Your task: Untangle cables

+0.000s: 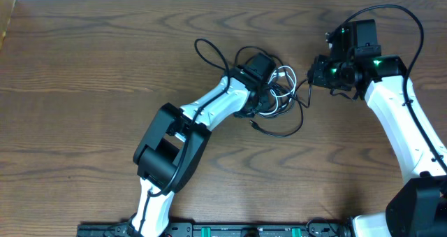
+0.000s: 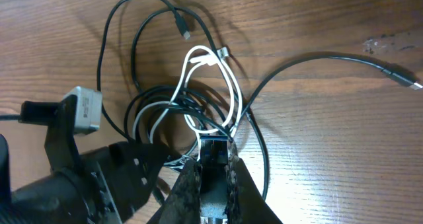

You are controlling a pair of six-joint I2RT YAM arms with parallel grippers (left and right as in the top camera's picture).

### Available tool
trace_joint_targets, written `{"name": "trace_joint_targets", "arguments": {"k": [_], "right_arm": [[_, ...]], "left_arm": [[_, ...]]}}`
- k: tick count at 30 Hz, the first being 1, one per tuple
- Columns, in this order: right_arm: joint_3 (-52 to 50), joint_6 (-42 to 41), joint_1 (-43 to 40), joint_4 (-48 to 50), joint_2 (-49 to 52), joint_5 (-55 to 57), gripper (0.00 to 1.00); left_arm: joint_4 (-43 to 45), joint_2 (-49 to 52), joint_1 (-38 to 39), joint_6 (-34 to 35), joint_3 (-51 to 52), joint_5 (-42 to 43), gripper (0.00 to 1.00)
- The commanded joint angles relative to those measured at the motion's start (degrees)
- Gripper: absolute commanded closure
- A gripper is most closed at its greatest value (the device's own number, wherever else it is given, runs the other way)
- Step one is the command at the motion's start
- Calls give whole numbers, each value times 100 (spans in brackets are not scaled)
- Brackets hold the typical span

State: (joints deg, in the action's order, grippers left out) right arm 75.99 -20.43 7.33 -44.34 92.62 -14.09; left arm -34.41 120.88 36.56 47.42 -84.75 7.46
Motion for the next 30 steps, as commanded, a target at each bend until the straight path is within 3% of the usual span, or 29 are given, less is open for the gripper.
{"name": "trace_joint_targets", "arguments": {"k": [1,7,16,23,27,30], "right_arm": [[-2,-28,26,-33,39,66,98],[-2,-28,26,-111,39,63,98],[-2,-9,26,-197,39,63,97],[-2,208,26,-162,39,61,93],[-2,997,26,-50,39,-542,78],[11,2033,26,52,24,-2138,54]], "left_arm": [[31,63,50,26,31,-219,63],[199,63,15,-575,31,-221,92],[170,-107,-96,-1478,4,-216,93],[26,-1147,-319,-1655,-72,-39,92],[20,-1888,-562,-1556,-72,791,92],[22,-2135,-748,-1147,-72,1502,93]]}}
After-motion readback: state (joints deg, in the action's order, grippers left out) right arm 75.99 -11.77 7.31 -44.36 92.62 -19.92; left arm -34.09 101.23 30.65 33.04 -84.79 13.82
